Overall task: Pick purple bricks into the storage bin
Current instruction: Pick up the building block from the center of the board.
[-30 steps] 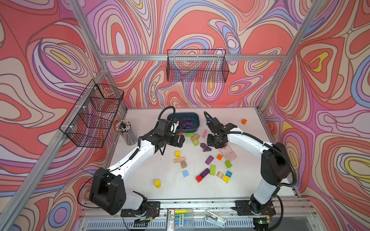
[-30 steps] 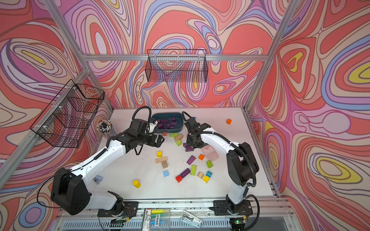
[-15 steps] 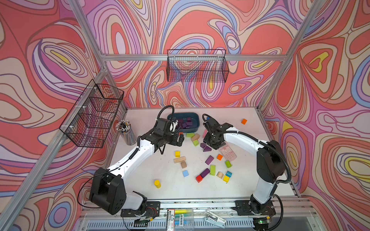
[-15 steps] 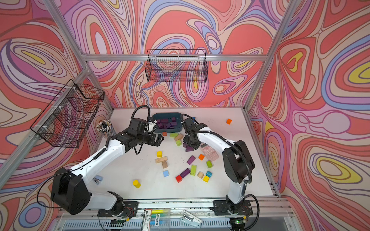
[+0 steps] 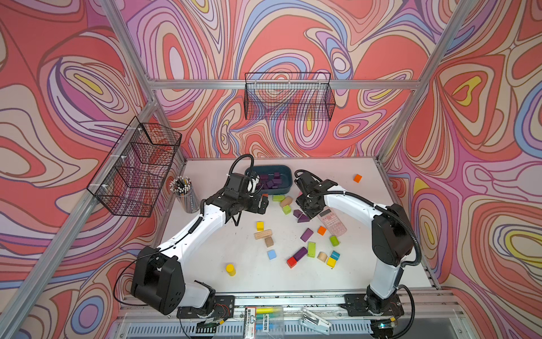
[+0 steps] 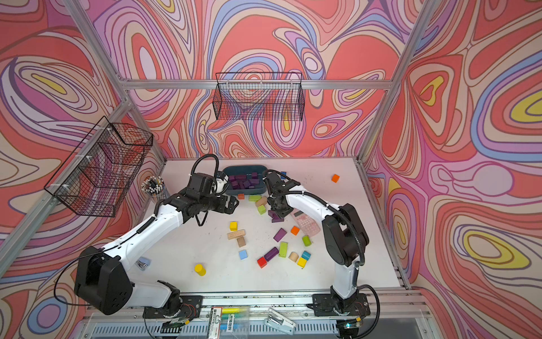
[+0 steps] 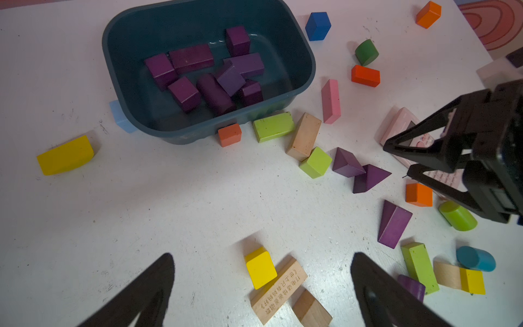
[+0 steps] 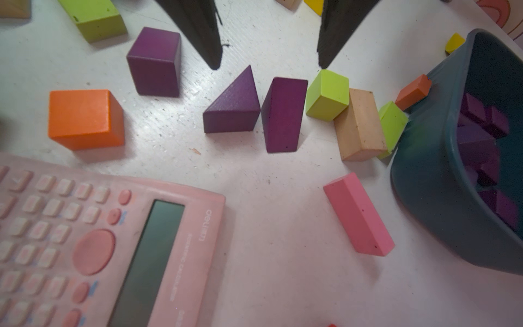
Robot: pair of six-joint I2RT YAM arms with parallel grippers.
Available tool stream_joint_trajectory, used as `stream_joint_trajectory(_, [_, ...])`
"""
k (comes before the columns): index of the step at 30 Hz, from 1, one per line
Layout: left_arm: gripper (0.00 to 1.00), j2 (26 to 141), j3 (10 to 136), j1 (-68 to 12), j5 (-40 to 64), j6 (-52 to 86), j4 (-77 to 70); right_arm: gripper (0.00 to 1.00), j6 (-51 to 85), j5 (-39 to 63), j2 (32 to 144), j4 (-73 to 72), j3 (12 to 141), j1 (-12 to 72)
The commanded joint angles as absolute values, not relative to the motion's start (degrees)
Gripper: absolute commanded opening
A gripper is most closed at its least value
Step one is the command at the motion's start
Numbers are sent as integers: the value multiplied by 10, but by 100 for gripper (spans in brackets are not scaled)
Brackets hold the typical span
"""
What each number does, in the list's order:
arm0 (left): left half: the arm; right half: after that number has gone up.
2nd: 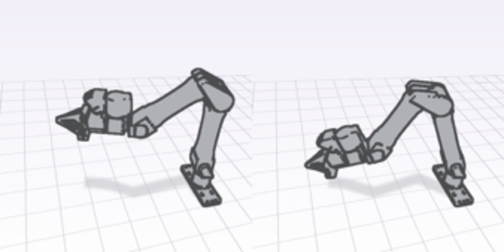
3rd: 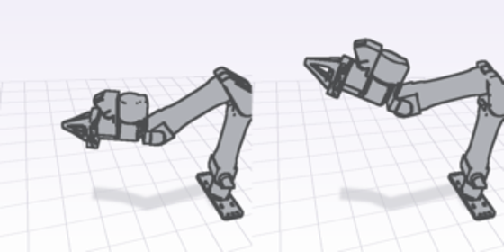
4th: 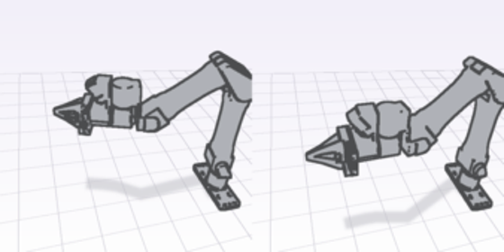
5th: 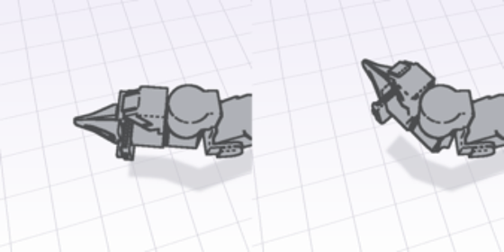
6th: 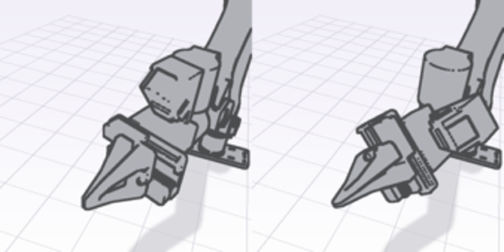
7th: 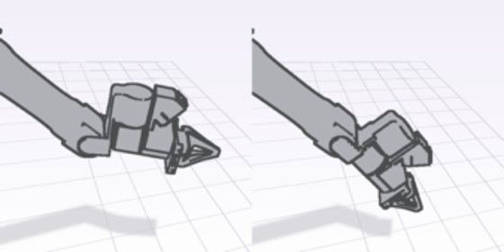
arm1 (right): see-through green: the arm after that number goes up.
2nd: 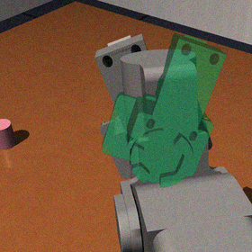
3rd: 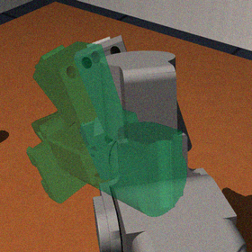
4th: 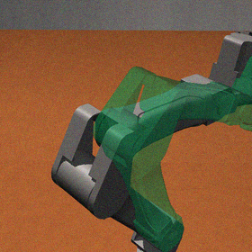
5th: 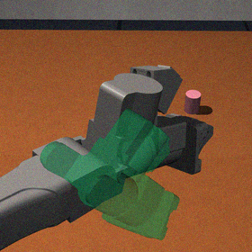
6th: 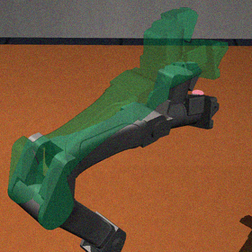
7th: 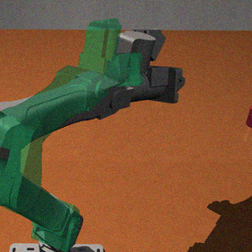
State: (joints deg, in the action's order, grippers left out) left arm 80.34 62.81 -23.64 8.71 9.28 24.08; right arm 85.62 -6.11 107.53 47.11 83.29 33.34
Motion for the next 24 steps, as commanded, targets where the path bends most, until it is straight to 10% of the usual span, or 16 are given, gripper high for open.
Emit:
stream_joint_trajectory(1, [100,806,643,-232,85,99,248,57,910,-57,1092,481,823,338])
stream_joint_trajectory(24, [100,803,641,-228,94,99,246,59,943,-38,1135,481,815,335])
